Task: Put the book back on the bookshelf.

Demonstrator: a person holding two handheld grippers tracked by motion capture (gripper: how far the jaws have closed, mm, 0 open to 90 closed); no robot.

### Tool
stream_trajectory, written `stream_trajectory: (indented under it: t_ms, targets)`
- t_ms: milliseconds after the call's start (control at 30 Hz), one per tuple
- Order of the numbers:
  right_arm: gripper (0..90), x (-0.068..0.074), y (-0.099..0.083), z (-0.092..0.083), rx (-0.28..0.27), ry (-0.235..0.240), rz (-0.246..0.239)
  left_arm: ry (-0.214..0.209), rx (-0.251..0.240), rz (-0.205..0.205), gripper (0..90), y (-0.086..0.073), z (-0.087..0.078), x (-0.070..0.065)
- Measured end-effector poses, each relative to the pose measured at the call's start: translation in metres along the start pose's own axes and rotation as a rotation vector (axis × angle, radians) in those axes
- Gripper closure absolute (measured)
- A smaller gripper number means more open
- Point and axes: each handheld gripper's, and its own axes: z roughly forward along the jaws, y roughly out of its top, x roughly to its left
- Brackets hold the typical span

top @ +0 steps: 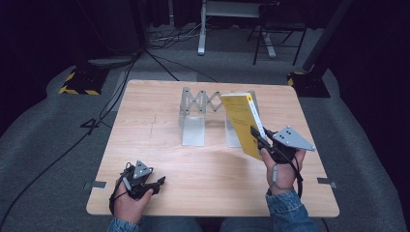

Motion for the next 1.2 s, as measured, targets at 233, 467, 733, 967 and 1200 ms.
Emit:
stream_trajectory:
  t_ms: [233,467,733,967,1200]
  targets:
    - [76.4,-0.008,0.006,0.007,-0.021,-0.039,0.055,0.018,0.011,0.027,35.1,0.002,0.003,-0.003]
    - [76.4,-0.018,0.012,0.018,-0.039,-0.095,0.096,0.02,0.016,0.032,34.0,0.003,0.003,-0.003]
    - [76.4,-0.02,0.024,0.036,-0.069,-0.107,0.108,0.018,0.016,0.031,33.8,0.003,0.004,-0.003]
    - [76.4,-0.019,0.028,0.052,-0.104,-0.113,0.122,0.019,0.014,0.03,33.8,0.003,0.004,-0.003]
    - [76.4,-0.02,0.021,0.074,-0.105,-0.13,0.124,0.012,0.014,0.033,33.1,0.004,0.004,-0.003]
